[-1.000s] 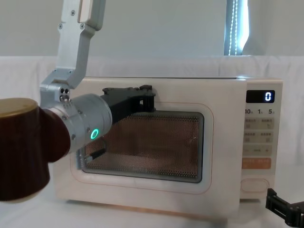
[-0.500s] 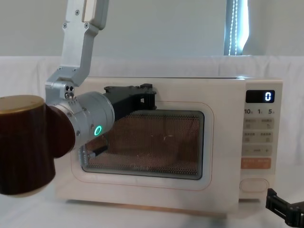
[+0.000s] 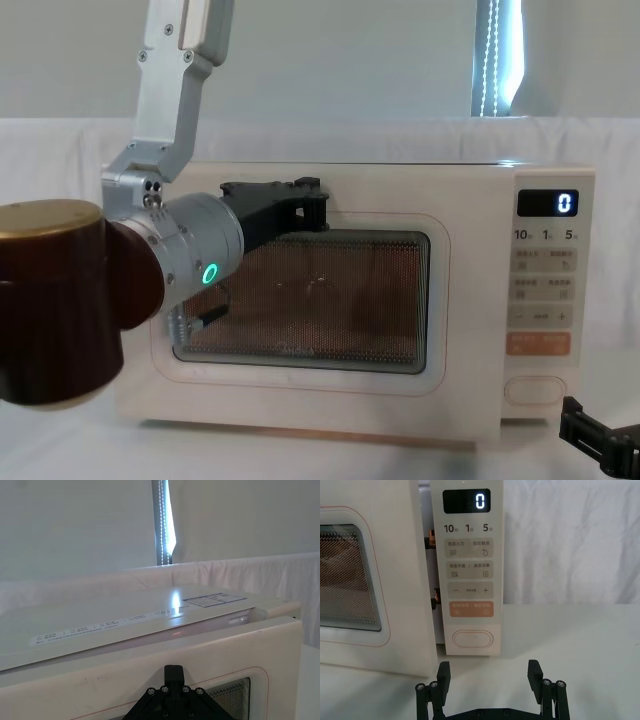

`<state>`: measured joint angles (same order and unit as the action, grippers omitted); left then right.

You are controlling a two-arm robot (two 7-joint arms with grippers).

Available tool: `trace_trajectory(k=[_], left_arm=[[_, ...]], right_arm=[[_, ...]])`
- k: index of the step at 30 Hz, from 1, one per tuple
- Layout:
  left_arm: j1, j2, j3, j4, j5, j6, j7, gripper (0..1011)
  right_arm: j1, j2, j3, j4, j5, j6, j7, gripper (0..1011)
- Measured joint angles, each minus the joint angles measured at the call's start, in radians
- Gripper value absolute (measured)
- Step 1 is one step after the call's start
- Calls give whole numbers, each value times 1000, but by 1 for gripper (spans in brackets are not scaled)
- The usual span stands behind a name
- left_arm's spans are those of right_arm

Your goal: Press the button to open the microwave door with one hand; close the microwave door with the other hand.

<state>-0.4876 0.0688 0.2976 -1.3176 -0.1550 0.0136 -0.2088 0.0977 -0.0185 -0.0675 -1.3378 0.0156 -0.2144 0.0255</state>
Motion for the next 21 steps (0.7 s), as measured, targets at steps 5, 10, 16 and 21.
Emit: trace_trajectory(k=[5,10,16,21], left_arm=[[-7,-5,0,12,3,0,2,0],[-16,-10,-2,23,6,0,3,0],[-25,-15,-2,40,8,-4,2,0],[-33,-19,-3,52,10,-7,2,0]], right_arm=[[0,0,0,0,0,0,0,1002],[0,0,0,0,0,0,0,1002],[0,0,0,0,0,0,0,1002],[0,0,0,0,0,0,0,1002]])
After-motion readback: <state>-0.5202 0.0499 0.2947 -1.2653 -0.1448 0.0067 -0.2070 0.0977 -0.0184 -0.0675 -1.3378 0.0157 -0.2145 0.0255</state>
